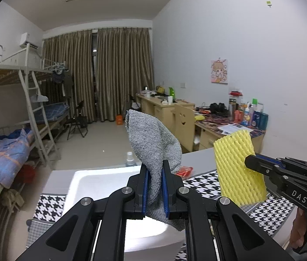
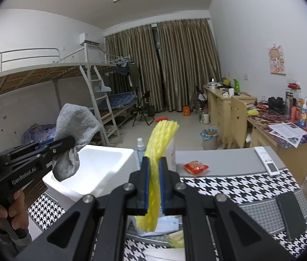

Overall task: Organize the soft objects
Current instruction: 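Lift the sock with the left tool while the right tool lifts the net toward the foam box, then open the left tool to drop the grey sock into the foam box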

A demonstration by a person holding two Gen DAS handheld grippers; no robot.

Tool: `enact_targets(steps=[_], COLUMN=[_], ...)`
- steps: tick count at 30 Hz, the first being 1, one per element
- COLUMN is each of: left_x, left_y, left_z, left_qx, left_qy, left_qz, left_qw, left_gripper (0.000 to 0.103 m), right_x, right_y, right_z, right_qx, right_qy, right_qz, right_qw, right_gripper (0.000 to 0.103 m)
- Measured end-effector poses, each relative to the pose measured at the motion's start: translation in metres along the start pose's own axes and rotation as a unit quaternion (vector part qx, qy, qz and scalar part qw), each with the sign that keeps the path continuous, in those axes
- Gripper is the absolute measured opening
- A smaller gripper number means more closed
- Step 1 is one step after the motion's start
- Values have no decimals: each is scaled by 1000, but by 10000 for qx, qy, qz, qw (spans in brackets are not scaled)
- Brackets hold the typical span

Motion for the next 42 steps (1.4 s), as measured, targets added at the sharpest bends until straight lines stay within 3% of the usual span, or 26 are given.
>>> enact_targets(steps=[16,32,34,36,38,42], left_x=[-4,-16,-19,-21,-21,-22], left_y=[-5,-30,-34,-34,-33,-30], left_z=[-32,-47,-49,-54,-61,-68], left_qx=[482,635,628,597,624,719], left_qy=[170,163,149,220,360,418], left_qz=[-77,-421,-459,-454,-399,-310], left_qw=[9987,9970,9969,9969,9966,9961], left_gripper=[12,16,26,56,73,96], right_x=[10,13,13,13,13,15], right_y=[-29,-46,-47,-47,-48,-49], right_z=[-26,-41,-43,-41,-41,-40], right_qx=[440,563,563,528,509,461], right_qy=[130,203,219,228,232,226], right_qz=[-96,-195,-187,-181,-179,-166], right_qw=[9989,9980,9980,9982,9983,9985], right_gripper=[11,11,11,11,11,11])
Point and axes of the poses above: each gripper's, at about its wrist camera, not at the fingertips, and y roughly against the way its jaws point, z to its right, x to its top, the point moved 5 cm from there along -y, roughly the way its jaws point, and after that the axes turned 10 degrees about x, right-handed, at the moved point
